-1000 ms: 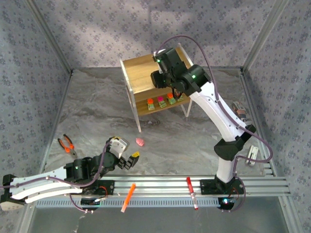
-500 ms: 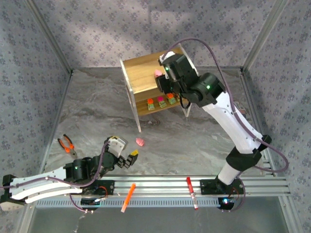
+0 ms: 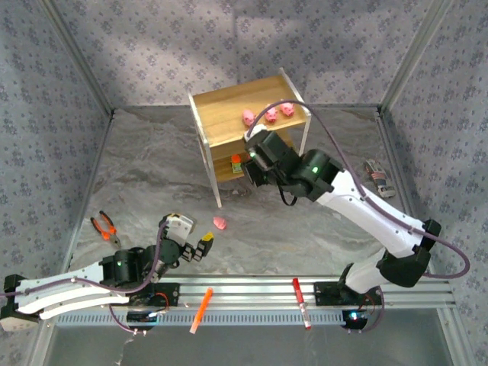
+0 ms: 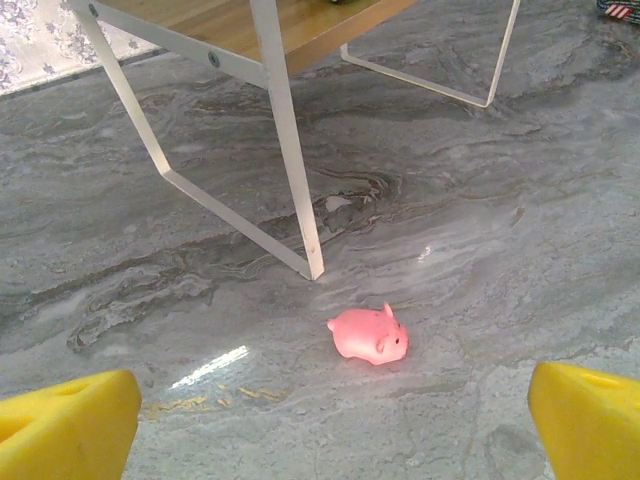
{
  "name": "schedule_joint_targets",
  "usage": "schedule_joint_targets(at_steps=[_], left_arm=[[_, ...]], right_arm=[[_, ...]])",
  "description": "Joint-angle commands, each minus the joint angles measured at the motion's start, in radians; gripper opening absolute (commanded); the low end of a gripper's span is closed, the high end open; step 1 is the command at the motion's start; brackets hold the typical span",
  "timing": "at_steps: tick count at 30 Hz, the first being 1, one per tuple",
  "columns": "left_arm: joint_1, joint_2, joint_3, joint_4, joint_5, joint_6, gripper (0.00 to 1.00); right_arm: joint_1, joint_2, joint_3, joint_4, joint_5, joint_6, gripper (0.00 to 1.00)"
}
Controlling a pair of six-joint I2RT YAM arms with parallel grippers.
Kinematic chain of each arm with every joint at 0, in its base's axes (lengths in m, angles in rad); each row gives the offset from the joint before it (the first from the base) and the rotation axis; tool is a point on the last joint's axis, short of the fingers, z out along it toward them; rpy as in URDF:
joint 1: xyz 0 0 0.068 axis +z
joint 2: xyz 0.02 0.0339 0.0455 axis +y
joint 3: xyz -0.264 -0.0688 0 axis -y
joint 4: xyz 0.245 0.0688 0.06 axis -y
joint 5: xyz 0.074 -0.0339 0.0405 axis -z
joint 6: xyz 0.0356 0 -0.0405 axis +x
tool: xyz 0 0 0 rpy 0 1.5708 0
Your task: Place and organize the plastic toys onto the shelf
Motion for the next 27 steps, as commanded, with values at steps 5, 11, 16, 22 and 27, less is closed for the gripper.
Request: schedule_joint_targets(at_steps=[5,11,16,22,27], left_arm=[[-0.009,-0.028,0.018,-0.020,-0.024,-0.023,1.00],[-0.008,-0.026,0.019,-0.023,-0.022,-0.024,1.00],[-0.008,-0.025,0.019,-0.022,-0.017,-0.022,1.00],[-0.007,-0.016,0.020,-0.020,-0.013,-0.020,1.00],[-0.007,-0.016,0.020,-0.020,-0.010,-0.019,1.00]], right_arm=[[0.055,-0.040,-0.202,0.133,-0.049,0.131,0.54],[0.077,-0.032,-0.317,0.221,-0.111,0.198,0.55],[0.104,0.008,-0.374,0.285,-0.154,0.226,0.56],[0.139,0.071,-0.417,0.340,-0.166,0.250,0.60],[0.143,0.120,-0.460,0.430,-0.197,0.271,0.62]])
